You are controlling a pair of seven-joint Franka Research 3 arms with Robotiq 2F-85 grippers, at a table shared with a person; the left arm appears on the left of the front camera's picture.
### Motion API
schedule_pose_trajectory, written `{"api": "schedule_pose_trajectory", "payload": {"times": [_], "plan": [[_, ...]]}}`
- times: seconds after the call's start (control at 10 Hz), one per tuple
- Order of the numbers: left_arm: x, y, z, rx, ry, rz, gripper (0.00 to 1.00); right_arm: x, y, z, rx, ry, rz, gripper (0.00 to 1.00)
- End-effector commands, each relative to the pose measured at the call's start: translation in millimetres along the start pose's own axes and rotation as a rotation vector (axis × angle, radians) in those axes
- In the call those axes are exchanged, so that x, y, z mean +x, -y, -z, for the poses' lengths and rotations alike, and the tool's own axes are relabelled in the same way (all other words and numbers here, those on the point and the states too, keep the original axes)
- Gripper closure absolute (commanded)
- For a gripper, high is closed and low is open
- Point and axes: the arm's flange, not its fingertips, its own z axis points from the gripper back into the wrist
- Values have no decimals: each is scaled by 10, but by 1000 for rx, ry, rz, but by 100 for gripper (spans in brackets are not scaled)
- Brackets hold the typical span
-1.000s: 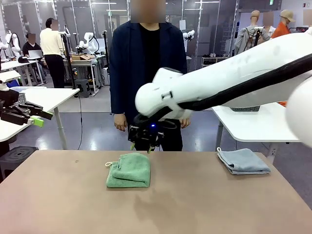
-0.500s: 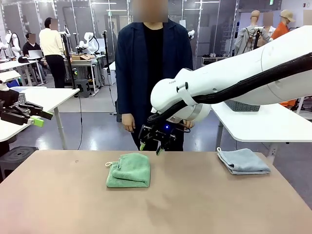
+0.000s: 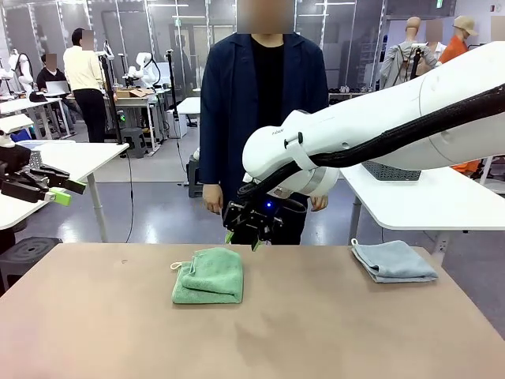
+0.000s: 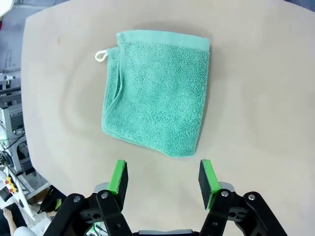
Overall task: Fold the towels and place them in the basket.
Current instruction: Stack the folded Towel with hook on the right side of the table.
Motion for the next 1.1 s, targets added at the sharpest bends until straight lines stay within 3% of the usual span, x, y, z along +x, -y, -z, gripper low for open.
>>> {"api": "schedule_pose_trajectory", "payload": {"times": [0.0,0.5,1.0], "plan": [[8,8,1,-3,4,2,21,18,1,-2,0,-4,6,27],[8,8,1,-3,4,2,21,-1,2,1,0,-1,0,27],[8,8,1,-3,4,2,21,58,272,510,29,49,35,27]]}}
